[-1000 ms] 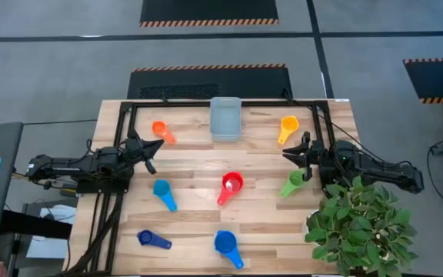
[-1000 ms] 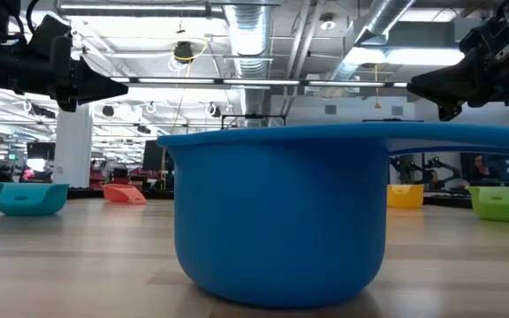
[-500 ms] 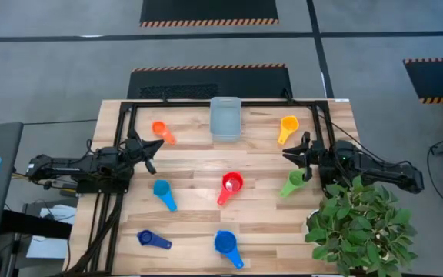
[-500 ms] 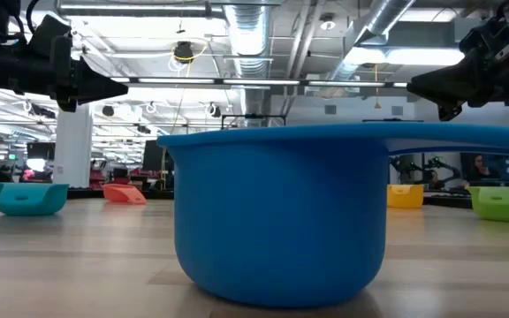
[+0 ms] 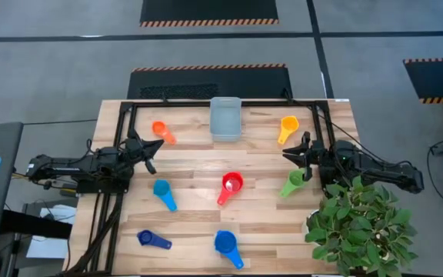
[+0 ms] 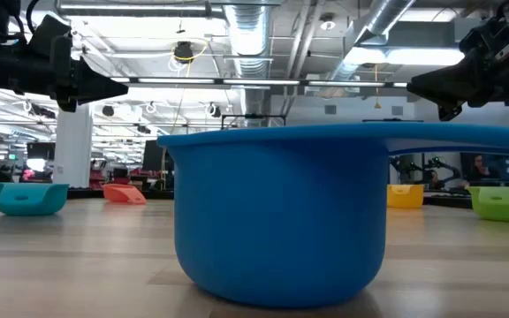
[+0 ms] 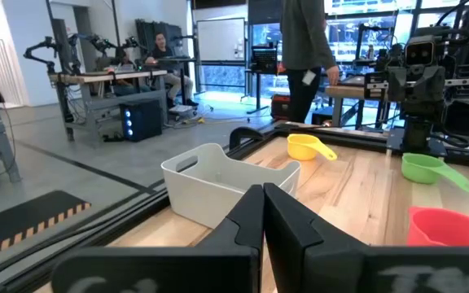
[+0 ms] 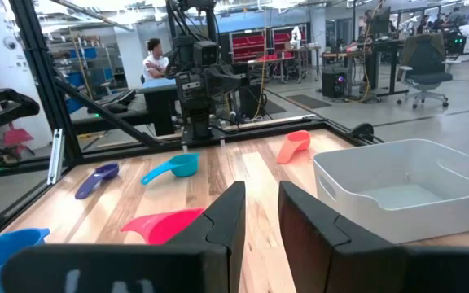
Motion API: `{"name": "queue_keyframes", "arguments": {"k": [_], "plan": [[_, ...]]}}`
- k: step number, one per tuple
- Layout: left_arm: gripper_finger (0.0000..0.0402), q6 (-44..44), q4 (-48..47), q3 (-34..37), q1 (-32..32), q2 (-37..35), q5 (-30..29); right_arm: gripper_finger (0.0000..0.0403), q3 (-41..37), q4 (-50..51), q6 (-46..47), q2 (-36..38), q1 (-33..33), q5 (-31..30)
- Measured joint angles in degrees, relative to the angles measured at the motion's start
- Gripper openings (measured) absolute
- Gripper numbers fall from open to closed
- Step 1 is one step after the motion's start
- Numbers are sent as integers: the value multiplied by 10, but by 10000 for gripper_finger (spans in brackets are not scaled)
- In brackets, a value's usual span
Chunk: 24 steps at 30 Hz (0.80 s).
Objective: Nest measuring cups in basket
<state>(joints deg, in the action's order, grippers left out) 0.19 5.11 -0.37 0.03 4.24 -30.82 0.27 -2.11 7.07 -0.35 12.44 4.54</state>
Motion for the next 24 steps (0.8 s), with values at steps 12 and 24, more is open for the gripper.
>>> {"name": "queue_keyframes", "arguments": {"k": [12,24], "plan": [[0,0,0,0,0,0,0,102,0,0,0,0,0,0],[0,7,59,0,-2,4,7,102,0,0,0,0,0,0]]}}
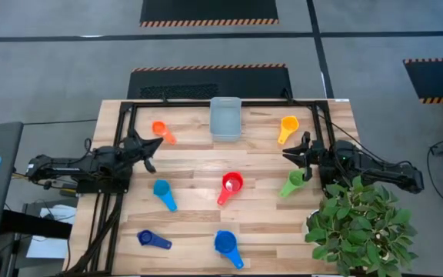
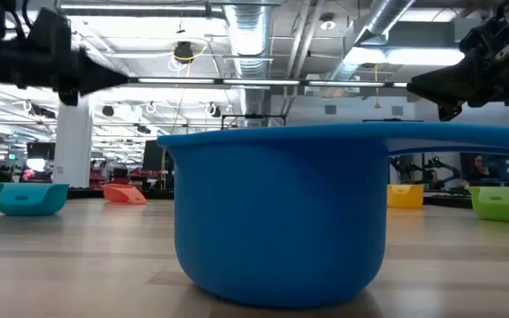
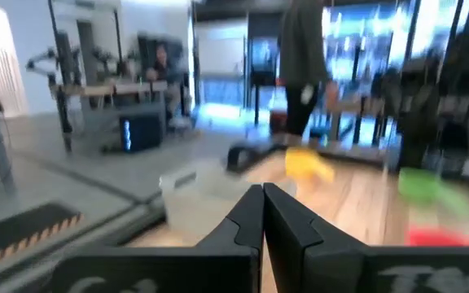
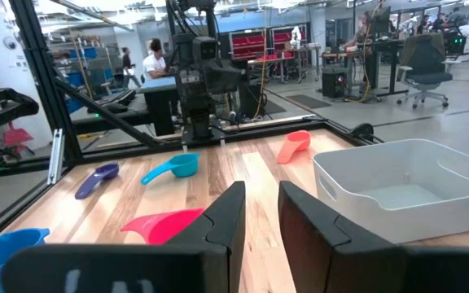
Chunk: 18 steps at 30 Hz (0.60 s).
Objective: Nest measuring cups in basket
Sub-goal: Stack the bottom blue measuring cup on top of the red measuring cup
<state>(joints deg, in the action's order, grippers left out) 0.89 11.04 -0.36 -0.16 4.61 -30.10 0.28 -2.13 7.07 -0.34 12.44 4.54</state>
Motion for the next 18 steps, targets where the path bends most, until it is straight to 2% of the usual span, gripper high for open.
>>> {"name": "queue_keyframes", "arguments": {"k": [4,8,10,13,18], "plan": [[0,0,107,-3,0,0,45,103,0,-7,0,0,0,0],[0,-11,86,-32,3,1,81,102,0,-65,8,0,1,-12],[0,-22,77,-41,6,7,88,103,0,-85,41,0,1,-14],[0,-42,54,-38,13,28,85,103,0,-115,78,0,1,-15],[0,-75,52,-30,21,87,67,103,0,-106,81,0,-12,-7]]}}
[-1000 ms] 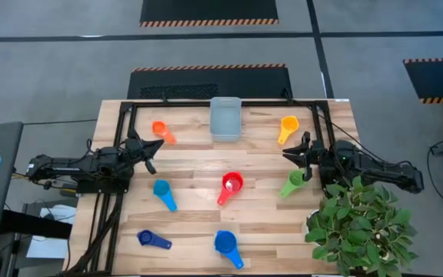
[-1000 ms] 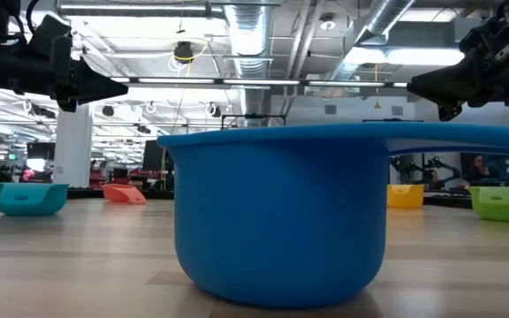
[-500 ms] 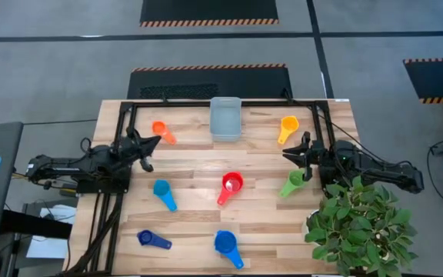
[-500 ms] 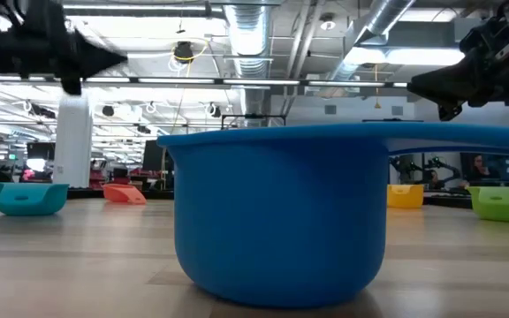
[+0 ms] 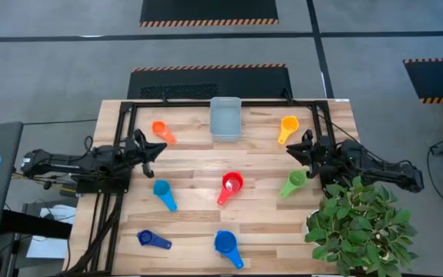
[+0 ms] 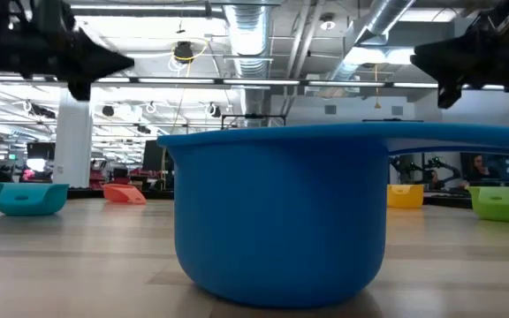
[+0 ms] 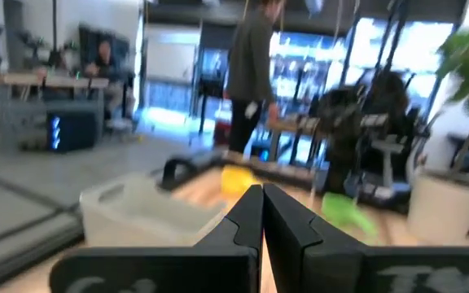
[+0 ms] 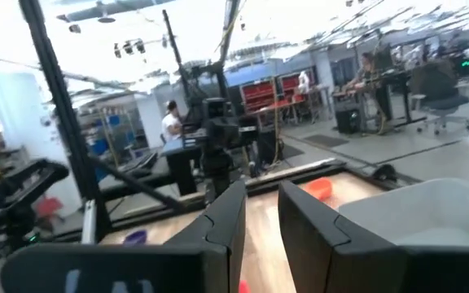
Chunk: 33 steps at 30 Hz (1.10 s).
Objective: Nest measuring cups in basket
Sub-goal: Stack the bottom blue measuring cup on top of the red measuring cup
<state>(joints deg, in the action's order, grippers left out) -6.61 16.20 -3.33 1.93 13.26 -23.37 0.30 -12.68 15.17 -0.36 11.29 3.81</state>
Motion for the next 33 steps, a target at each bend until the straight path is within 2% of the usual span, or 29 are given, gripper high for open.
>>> {"name": "queue_keyframes", "arguments": {"k": [2,5,7,9,11,15,21,26,33], "plan": [[0,-6,4,0,1,26,-12,102,0,0,-2,0,-6,-17],[0,-1,15,0,0,57,-14,102,5,4,23,-1,-8,-110],[0,11,14,0,0,75,-14,102,23,20,39,-21,-6,-157],[2,12,17,0,0,91,-14,102,51,25,51,-63,-6,-175],[10,12,34,0,0,107,-13,102,84,44,67,-122,-6,-179],[44,8,86,-1,0,152,9,102,163,72,93,-284,-13,-179],[91,-7,166,-6,0,234,22,102,258,110,133,-498,-59,-172],[103,-6,180,-46,0,299,17,102,324,135,136,-609,-107,-172],[104,-21,178,-97,1,403,18,102,391,141,135,-697,-140,-171]]}}
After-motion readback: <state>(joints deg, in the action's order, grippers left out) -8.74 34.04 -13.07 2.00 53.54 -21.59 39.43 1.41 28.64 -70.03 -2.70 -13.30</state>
